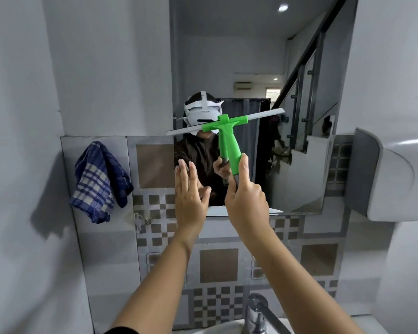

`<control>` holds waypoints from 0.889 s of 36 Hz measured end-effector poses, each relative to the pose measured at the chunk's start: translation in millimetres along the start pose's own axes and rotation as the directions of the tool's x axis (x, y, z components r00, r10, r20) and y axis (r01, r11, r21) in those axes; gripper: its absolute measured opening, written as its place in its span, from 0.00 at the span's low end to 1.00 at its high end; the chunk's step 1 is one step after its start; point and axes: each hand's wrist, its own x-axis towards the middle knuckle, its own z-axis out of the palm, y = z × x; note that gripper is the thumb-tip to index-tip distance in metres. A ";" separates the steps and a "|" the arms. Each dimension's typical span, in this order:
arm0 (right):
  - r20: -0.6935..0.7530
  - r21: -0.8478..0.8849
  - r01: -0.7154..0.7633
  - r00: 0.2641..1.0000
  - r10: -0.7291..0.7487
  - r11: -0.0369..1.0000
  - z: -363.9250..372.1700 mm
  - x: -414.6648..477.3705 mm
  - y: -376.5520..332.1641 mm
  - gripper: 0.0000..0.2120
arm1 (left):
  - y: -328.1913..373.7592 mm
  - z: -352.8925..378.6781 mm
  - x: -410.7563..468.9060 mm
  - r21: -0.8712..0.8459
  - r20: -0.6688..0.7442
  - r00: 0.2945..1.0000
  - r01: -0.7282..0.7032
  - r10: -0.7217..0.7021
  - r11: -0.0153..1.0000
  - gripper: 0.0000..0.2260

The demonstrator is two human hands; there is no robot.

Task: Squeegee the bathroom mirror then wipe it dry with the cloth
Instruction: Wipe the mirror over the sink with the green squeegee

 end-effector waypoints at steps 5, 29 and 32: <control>0.002 -0.118 0.095 0.995 -0.095 0.988 -6.9 10.4 18.8 0.27 | 7.1 5.9 -17.1 0.027 -0.019 0.995 0.098 -0.098 0.995 0.36; -0.008 -0.281 0.558 0.812 -0.584 0.781 -50.8 77.8 121.3 0.23 | 11.2 15.6 -26.6 0.076 -0.032 0.979 0.202 -0.200 0.976 0.36; 0.001 -0.260 0.539 0.830 -0.557 0.802 -46.8 74.2 132.8 0.23 | 11.4 15.1 -25.1 0.081 -0.014 0.975 0.224 -0.224 0.971 0.36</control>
